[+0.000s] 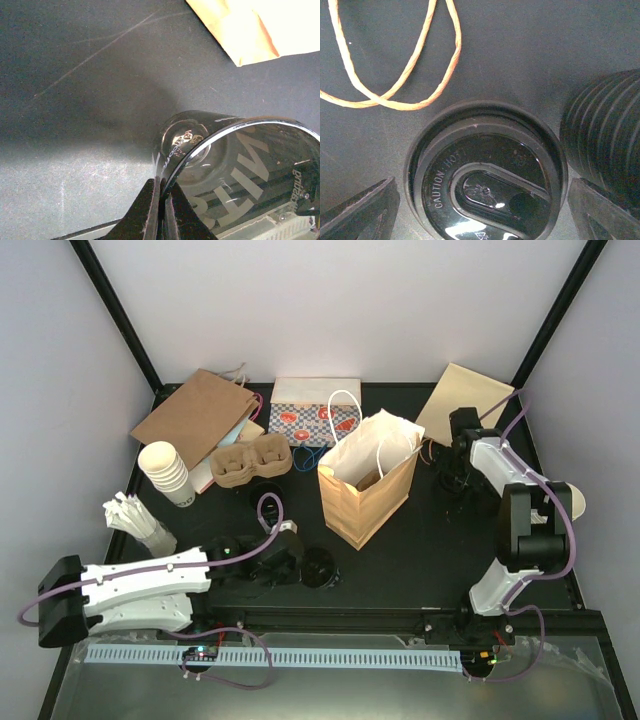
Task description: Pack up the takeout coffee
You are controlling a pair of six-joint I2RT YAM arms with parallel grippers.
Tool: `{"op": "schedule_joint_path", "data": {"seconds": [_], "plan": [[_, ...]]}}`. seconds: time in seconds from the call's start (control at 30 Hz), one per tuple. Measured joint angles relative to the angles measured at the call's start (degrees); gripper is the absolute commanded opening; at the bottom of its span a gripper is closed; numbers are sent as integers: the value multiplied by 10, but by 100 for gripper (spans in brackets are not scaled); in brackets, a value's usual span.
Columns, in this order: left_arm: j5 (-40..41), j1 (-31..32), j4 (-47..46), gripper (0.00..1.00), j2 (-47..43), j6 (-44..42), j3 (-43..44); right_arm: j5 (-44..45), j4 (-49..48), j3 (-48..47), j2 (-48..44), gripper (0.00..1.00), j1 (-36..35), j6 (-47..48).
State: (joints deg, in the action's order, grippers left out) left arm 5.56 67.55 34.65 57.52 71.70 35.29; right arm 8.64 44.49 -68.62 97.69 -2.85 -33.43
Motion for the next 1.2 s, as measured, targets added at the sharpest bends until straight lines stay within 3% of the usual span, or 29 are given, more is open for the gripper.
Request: {"op": "schedule_joint_path", "data": {"seconds": [0.57,1.2], "plan": [[9,12,2,1,34,0,22,-9,-7,-2,11,80,0,2],[21,17,28,1,63,-2,45,-17,16,-7,-21,79,0,2]]}}
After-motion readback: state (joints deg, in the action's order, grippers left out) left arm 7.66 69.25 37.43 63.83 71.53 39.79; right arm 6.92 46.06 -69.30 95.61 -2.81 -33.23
